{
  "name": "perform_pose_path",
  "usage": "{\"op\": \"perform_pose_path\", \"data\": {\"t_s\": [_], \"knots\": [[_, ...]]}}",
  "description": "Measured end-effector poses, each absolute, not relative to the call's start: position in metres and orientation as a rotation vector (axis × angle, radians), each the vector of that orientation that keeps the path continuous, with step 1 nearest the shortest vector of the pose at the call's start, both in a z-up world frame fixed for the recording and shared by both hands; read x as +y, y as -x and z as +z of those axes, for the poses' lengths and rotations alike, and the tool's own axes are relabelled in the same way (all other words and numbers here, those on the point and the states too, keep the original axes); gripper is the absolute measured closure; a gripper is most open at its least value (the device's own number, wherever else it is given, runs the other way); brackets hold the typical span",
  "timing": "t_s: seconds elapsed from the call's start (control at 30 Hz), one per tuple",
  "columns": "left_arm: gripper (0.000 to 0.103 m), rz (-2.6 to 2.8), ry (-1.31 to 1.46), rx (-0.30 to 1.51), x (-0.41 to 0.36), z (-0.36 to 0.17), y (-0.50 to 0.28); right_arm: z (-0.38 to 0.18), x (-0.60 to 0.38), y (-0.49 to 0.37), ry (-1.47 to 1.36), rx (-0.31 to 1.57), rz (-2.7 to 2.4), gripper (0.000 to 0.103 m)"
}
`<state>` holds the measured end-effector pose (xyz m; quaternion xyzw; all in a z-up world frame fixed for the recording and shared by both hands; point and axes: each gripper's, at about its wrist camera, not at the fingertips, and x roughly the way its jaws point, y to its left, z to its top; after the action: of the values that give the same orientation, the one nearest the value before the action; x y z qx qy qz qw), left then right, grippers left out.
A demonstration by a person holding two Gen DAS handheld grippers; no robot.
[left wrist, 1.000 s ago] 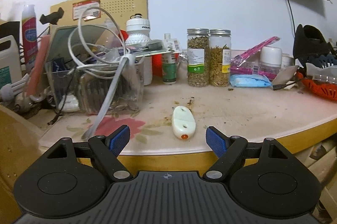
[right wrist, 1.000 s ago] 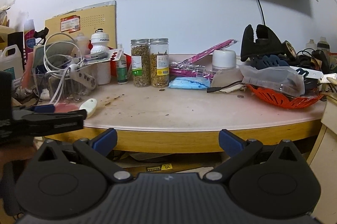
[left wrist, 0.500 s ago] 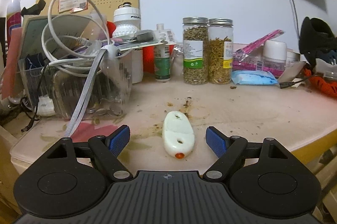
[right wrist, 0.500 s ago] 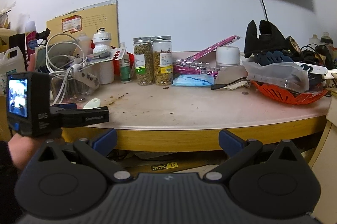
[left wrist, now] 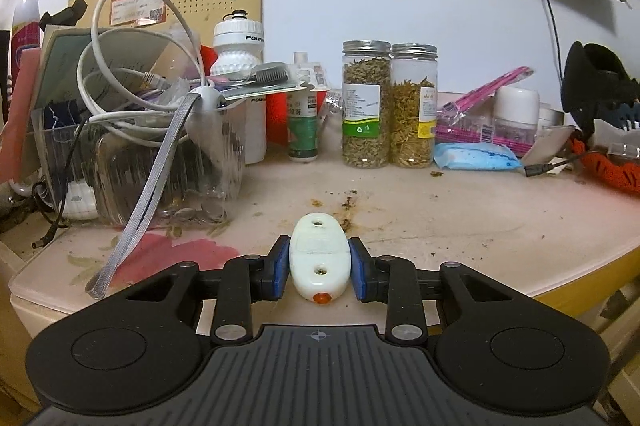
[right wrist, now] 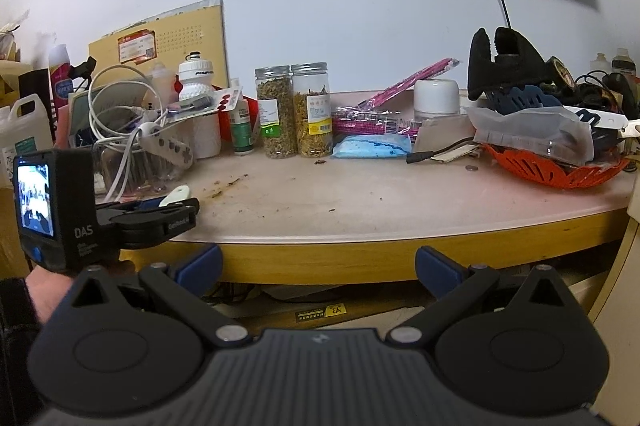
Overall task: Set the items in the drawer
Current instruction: 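Close the left gripper around the white orange-tipped object, then lift the white object off the tabletop with the left gripper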
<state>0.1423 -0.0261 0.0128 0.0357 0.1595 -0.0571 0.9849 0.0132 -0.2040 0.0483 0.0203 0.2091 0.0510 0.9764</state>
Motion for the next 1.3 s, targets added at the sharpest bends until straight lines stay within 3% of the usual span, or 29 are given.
{"op": "perform_pose_path", "data": {"t_s": [1.3], "knots": [[0.074,-0.141,-0.039,0.312,-0.012,0.041,-0.026,0.037,-0.211,-0.016,-0.005,0.430,0.039,0.000]]}}
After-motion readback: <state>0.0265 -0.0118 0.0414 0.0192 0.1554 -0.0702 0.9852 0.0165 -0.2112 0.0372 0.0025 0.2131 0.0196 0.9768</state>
